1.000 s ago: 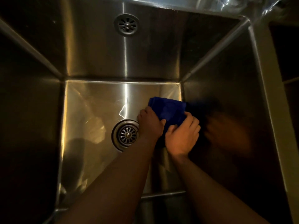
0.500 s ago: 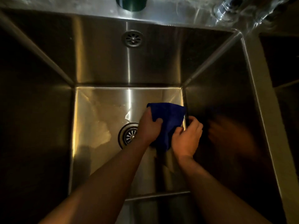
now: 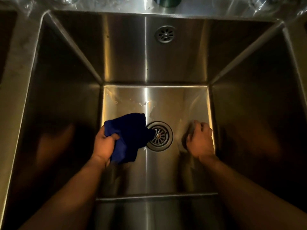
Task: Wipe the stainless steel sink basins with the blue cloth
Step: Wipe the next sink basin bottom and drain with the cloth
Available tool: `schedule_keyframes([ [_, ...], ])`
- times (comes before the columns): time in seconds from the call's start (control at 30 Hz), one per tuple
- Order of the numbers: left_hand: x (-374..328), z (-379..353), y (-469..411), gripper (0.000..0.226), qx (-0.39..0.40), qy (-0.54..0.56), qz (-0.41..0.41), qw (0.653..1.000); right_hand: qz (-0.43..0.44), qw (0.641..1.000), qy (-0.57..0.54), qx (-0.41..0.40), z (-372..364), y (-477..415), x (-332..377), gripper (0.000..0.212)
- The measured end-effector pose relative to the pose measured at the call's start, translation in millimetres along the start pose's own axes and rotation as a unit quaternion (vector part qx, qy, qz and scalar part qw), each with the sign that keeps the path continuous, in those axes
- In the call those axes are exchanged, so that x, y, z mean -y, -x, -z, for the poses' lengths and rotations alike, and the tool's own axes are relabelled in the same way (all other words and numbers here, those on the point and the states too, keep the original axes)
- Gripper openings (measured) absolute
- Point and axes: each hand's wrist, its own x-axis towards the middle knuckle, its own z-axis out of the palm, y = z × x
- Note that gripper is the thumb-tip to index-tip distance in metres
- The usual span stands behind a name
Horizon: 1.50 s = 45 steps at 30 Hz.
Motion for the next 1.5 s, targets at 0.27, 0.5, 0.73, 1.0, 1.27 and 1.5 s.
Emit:
schedule_keyframes([
  [0.27, -4.2, -24.7, -7.9, 0.043, 0.016, 0.13, 0.084, 0.988, 0.008, 1.0, 0.003, 0.007, -3.8, -4.1, -4.1, 0.056],
  [0.5, -5.8, -36.4, -2.5, 0.03, 0.083, 0.251, 0.188, 0.946, -0.008, 1.0, -0.011, 0.011, 0.4, -6.9, 0.9, 0.055],
  [0.73, 0.6, -74.6, -15.6, 0.069, -0.063, -0.09, 0.101, 0.989, -0.012, 1.0, -0.02, 0.001, -2.0, -7.6, 9.0, 0.053],
  [1.0, -9.0, -82.5, -20.1, 0.059, -0.077, 0.029, 0.102, 0.991, -0.016, 1.0, -0.018, 0.008, -7.5, -2.6, 18.3, 0.055],
  [1.27, -22.0, -82.1, -20.5, 0.051, -0.005, 0.091, 0.071, 0.993, -0.01, 0.998, -0.062, 0.008, -11.4, -2.2, 28.9, 0.054],
  [1.5, -38.6, -77.2, -15.0, 0.047, 0.118, 0.101, 0.054, 0.986, -0.006, 0.997, -0.077, 0.007, -12.9, 0.0, 34.4, 0.055],
])
